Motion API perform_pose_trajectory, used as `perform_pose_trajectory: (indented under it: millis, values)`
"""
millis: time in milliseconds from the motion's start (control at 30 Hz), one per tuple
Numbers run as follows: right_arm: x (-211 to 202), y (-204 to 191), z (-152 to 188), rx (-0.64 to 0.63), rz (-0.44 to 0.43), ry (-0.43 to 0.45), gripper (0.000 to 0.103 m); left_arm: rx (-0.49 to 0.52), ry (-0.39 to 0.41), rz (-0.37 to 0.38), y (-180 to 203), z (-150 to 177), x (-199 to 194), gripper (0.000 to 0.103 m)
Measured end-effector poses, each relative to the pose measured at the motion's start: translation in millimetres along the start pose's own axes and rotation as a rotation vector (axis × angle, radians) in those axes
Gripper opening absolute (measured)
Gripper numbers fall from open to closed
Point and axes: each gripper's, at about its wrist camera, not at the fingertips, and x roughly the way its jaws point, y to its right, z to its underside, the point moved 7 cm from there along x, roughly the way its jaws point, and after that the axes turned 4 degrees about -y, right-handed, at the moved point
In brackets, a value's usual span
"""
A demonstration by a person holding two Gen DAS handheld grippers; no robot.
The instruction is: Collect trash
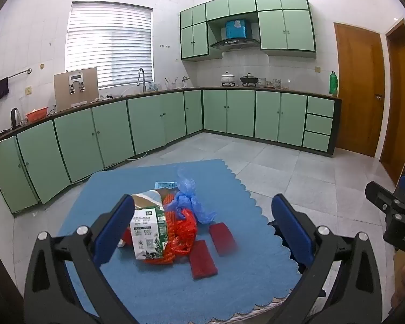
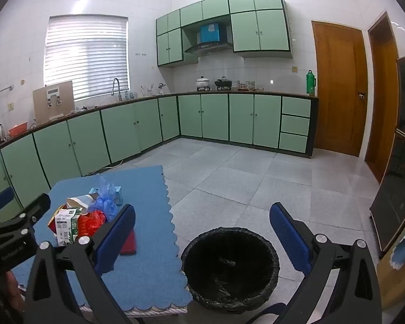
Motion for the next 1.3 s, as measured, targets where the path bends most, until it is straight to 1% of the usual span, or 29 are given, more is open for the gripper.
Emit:
perform_pose_trajectory:
  millis: [200,233,367,400,1300]
  values:
    - [-0.4,-0.1,-0.6,0.005,-0.002,0.008,0.097,-0.022,-0.003,-0.01,-4.9,0.4,-3.8,0.098]
    - [-0.6,-0.2,-0.5,0.004,-0.002,0.01,0.097,-0.011,-0.002,-0.009,-0.2,-1.1,-3.8,0.098]
    - [-0.5,-0.5,-0.4,0.002,0.0,0.009,0.097,-0.014,-0.003,-0.012,-3.0,-0.5,-2.1,0.098]
    - [-0.4,-0.3,-0.5,0.003,0.0,0.009,0.097,-0.01,-0.008,-0.012,-2.6,1.8,3.3,0.098]
    - [-1.3,-1.5,0.4,0.007,-0.003,0.009,0.097,-0.009,-0.008,-0.015,-7.5,0.4,4.2,0.098]
